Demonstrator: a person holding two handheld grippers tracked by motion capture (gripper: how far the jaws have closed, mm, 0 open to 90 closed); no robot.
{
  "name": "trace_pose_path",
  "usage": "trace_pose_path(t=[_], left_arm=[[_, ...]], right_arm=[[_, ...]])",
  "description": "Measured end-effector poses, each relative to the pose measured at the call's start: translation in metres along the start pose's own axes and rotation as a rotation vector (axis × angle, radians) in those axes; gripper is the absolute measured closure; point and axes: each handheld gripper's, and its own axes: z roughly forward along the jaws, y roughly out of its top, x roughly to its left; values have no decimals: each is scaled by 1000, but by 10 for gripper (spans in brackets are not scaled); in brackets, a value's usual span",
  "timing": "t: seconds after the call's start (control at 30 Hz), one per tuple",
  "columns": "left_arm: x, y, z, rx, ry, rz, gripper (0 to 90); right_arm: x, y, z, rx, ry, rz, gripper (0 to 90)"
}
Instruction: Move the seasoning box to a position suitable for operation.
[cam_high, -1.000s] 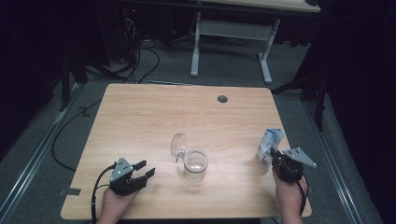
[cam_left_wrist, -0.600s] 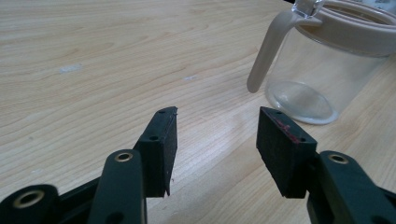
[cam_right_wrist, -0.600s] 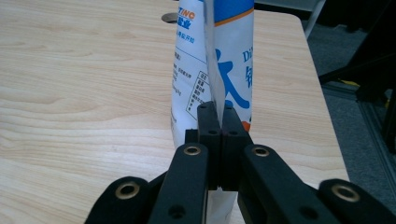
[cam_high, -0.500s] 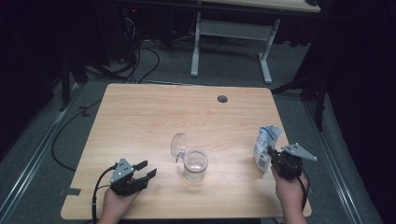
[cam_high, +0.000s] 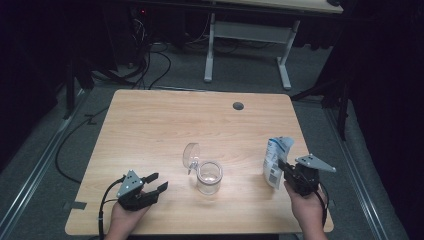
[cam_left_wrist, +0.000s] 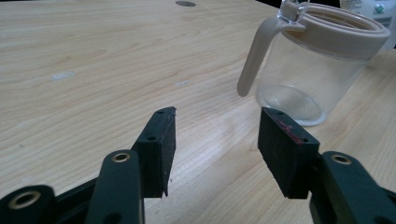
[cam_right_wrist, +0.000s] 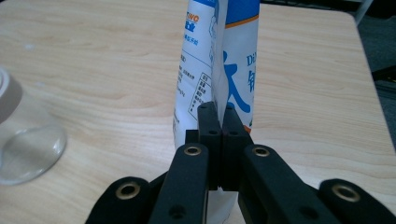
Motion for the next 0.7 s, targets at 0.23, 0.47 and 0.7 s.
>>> trace_pose_path(t=[0.23,0.47,0.7], left_arm=[[-4,-1,0,-5,-8,20,460],[-6,-1,1,-3,-15,25,452],[-6,-1,-1,-14,-23,15,444]], right_arm=[[12,4,-1,64,35,-42,900],[23,11,-2,143,66,-98,900],[30,18,1,224,87,-135,900]])
